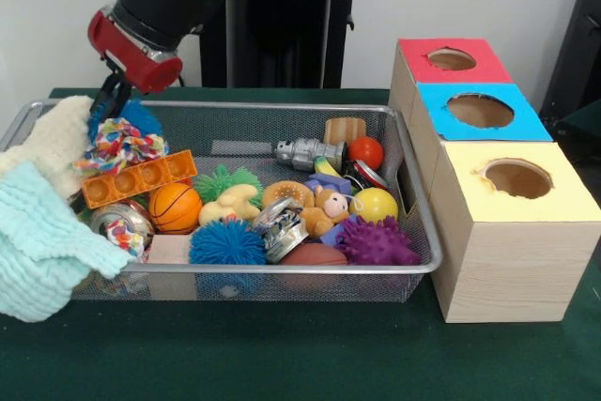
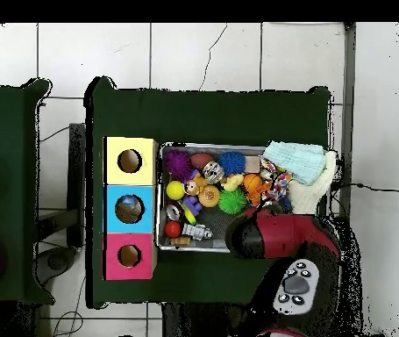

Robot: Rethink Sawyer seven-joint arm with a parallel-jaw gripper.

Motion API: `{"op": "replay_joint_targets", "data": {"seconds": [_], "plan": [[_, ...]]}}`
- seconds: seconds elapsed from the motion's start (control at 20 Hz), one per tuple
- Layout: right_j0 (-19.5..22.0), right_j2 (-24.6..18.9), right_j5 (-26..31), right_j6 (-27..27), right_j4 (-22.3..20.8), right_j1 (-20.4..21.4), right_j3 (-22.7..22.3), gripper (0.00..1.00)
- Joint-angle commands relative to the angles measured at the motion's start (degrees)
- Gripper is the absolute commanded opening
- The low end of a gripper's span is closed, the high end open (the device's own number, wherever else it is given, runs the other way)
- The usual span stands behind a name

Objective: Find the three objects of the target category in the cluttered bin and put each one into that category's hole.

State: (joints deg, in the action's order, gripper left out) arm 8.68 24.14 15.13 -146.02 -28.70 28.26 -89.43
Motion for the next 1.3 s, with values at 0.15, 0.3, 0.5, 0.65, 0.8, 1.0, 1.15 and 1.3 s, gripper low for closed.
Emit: {"op": "replay_joint_targets", "data": {"seconds": [0.15, 0.3, 0.5, 0.65, 0.8, 1.0, 1.15, 1.3], "plan": [[19.4, -27.9, 10.8, 12.6, 8.4, 13.6, -17.5, 0.0], [28.7, -38.7, 14.4, 16.1, 12.3, 14.6, -21.8, 0.0], [35.4, -46.8, 18.1, 17.1, 15.2, 14.2, -24.3, 0.0], [40.3, -52.8, 18.2, 17.4, 16.0, 11.9, -25.8, 0.0], [43.9, -57.7, 18.3, 16.4, 16.7, 9.6, -27.0, 0.0], [45.5, -61.0, 19.0, 11.5, 18.8, 8.7, -29.0, 0.0], [45.8, -62.5, 19.5, 9.3, 19.4, 8.5, -29.2, 0.0], [46.2, -63.6, 19.2, 7.8, 19.8, 7.8, -29.5, 0.0]]}}
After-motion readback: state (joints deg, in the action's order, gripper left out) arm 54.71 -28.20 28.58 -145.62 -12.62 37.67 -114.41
